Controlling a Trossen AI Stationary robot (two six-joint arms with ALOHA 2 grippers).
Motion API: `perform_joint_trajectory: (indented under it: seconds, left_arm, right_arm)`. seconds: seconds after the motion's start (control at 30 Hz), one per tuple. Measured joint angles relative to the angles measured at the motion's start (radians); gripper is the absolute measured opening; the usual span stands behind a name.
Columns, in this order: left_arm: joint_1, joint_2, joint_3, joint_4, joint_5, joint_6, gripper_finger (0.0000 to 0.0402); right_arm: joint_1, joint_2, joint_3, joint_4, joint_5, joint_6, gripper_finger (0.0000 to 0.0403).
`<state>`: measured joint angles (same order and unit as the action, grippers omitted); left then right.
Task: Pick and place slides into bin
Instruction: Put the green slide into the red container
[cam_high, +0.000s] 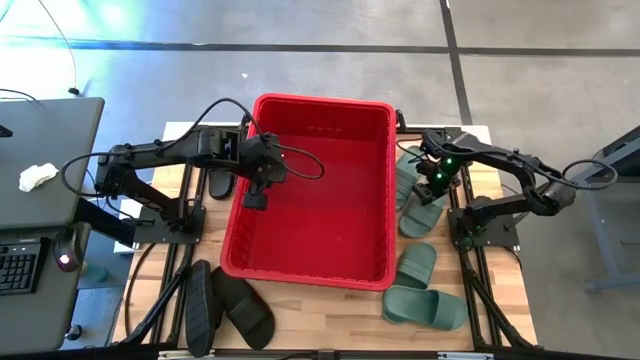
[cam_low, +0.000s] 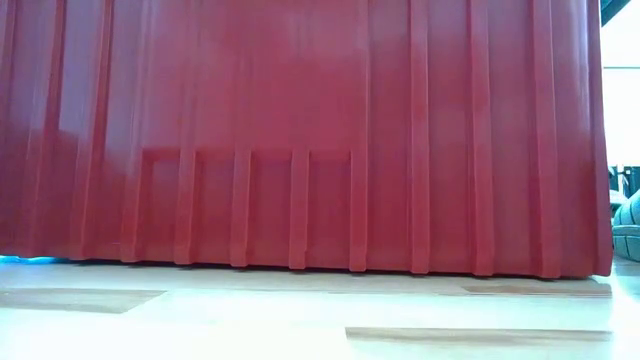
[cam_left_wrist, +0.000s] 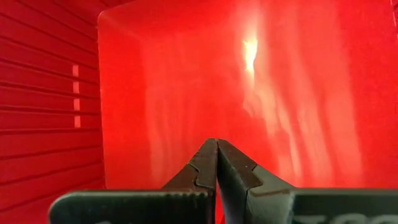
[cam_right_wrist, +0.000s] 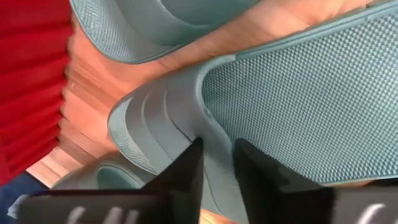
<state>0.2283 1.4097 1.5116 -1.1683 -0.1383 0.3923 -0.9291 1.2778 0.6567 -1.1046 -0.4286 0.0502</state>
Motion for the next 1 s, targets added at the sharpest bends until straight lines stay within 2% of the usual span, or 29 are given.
perform_joint_trajectory:
  seconds: [0.1,0.17,0.3,0.53,0.83,1.0]
  left_arm:
    - [0.000,0.000,0.000,0.000,0.000,0.000,0.0001]
    - [0.000,0.000,0.000,0.000,0.000,0.000,0.0001]
    - [0.000,0.000,0.000,0.000,0.000,0.000,0.0001]
    - [0.000,0.000,0.000,0.000,0.000,-0.003,0.0001]
    - [0.000,0.000,0.000,0.001,0.003,-0.004,0.0001]
    - [0.000,0.000,0.000,0.021,0.046,-0.005,0.0001]
  right_arm:
    - [0.000,0.000,0.000,0.000,-0.014,-0.003,0.0019]
    - [0.000,0.000,0.000,-0.001,-0.031,-0.004,0.0006]
    - [0.000,-0.003,0.000,-0.002,-0.028,0.003,0.0004]
    - [0.001,-0.061,0.052,-0.066,0.047,0.027,0.0001]
    - [0.001,-0.175,0.204,-0.220,0.134,0.063,0.0000]
    - [0.001,-0.232,0.313,-0.304,0.162,0.077,0.0000]
